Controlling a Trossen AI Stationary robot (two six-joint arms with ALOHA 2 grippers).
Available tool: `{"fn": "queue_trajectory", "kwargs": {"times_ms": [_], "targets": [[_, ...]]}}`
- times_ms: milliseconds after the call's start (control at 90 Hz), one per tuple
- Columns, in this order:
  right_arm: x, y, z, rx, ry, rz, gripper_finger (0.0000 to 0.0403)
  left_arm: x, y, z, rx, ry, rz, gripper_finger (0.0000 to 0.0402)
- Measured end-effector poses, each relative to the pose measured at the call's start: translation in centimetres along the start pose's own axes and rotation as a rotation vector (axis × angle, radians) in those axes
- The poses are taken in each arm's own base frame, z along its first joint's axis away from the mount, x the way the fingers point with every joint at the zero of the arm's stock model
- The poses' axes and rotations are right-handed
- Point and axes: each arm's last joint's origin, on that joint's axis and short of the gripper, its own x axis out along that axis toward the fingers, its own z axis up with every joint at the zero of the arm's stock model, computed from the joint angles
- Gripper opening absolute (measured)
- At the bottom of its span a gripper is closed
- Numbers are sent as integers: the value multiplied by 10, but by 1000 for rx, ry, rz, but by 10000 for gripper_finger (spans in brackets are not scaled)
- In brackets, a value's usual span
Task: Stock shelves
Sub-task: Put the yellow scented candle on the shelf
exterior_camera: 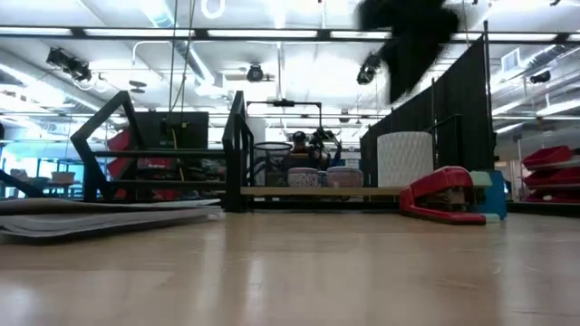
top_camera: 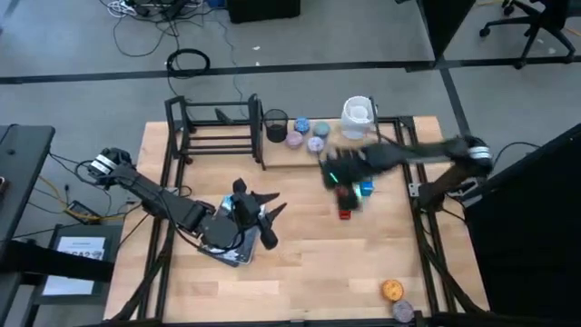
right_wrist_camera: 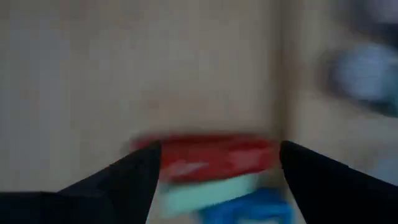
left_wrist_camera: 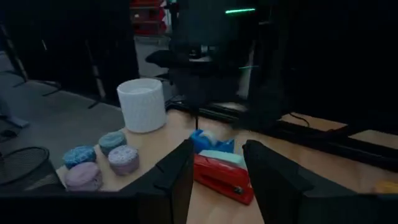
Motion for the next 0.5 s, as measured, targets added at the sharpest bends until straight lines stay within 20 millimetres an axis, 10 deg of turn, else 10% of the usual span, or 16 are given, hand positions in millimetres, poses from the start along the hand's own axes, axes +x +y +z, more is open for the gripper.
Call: {"fn": "queue_trajectory", "kwargs": {"times_ms": [244, 500], "targets": [[-9, 104, -64, 87, -60, 332, 293, 4, -6, -7, 10, 3, 0, 127], [1, 191, -98, -337, -60, 462, 293, 10, -3, -5, 31, -8, 17, 127]]}}
